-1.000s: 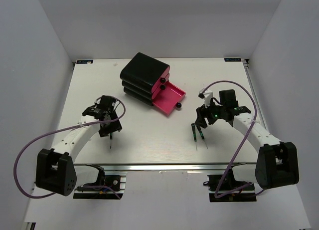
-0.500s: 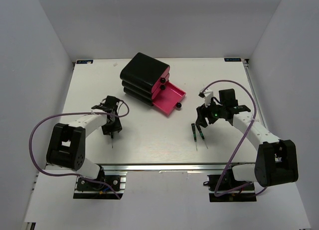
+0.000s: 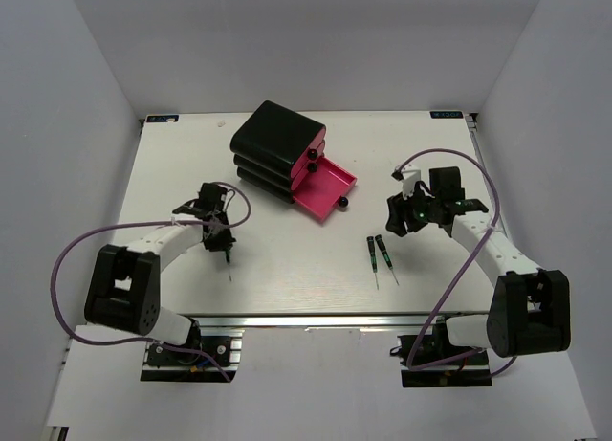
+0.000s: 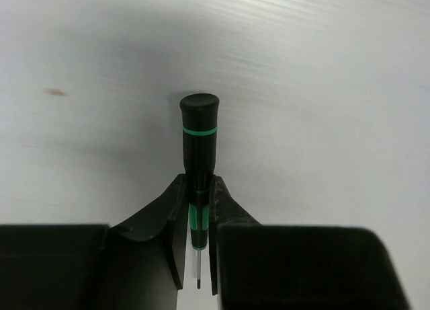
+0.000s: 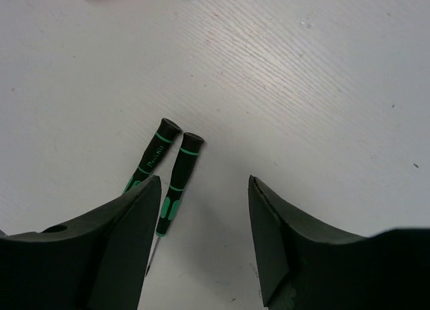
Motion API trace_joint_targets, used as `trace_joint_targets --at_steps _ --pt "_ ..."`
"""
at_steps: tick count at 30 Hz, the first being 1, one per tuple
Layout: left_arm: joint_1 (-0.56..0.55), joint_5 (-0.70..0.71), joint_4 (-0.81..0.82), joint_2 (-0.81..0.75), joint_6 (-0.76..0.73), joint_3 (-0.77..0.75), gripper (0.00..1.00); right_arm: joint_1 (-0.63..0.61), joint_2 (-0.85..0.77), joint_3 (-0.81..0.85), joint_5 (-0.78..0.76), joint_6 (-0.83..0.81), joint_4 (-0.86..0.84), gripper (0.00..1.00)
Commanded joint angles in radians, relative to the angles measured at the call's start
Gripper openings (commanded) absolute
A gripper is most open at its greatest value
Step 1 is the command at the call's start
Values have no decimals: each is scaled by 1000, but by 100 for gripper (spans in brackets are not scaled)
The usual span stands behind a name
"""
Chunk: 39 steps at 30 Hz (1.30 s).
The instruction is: Sort the tools into containers
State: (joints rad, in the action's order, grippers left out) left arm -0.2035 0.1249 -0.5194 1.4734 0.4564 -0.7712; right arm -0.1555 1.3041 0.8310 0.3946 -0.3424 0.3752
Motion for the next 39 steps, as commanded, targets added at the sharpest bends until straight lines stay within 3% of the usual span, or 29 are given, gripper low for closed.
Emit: trace_joint_targets --at_steps 1,4,5,7,10,11,14,21,24,27,30,31,32,35,39 --pt "-135 -169 48 -151 -10 -22 0 26 -14 42 -23 10 10 59" --pt "-299 -211 73 -232 -10 -81 0 51 -28 28 -16 5 7 42" --pt "-330 -215 79 -237 -16 -100 0 56 -31 23 -13 8 7 26" --pt "-405 -209 88 -219 -28 -170 0 68 -31 13 7 2 8 17" --pt "-432 -200 90 -113 -79 -269 0 70 -31 -3 36 -12 8 25" --pt "-433 -200 99 -76 -117 -342 0 70 -29 -6 47 -18 8 33" --pt "-435 -214 108 98 -200 -520 0 71 -20 -4 53 -21 8 41" --pt "-436 -170 12 502 -331 -987 0 71 -16 -4 58 -14 5 50" --pt "-436 -139 -17 609 -346 -1120 0 71 -19 -12 55 -7 -1 53" --pt "-436 -101 -27 660 -346 -1155 1 71 -19 -16 49 -7 -7 57" --pt "-436 -62 -24 683 -334 -1145 23 71 -5 -18 35 -6 -16 60" --pt "-436 -50 -25 688 -329 -1139 42 71 3 -17 33 -4 -21 61" --pt "-436 -48 -25 691 -320 -1136 49 71 18 -15 24 -1 -22 60" --pt "-436 -51 -27 693 -311 -1146 60 71 58 -6 7 8 -19 57" --pt "-436 -80 -33 670 -298 -1188 60 50 101 -3 -13 19 -18 52"
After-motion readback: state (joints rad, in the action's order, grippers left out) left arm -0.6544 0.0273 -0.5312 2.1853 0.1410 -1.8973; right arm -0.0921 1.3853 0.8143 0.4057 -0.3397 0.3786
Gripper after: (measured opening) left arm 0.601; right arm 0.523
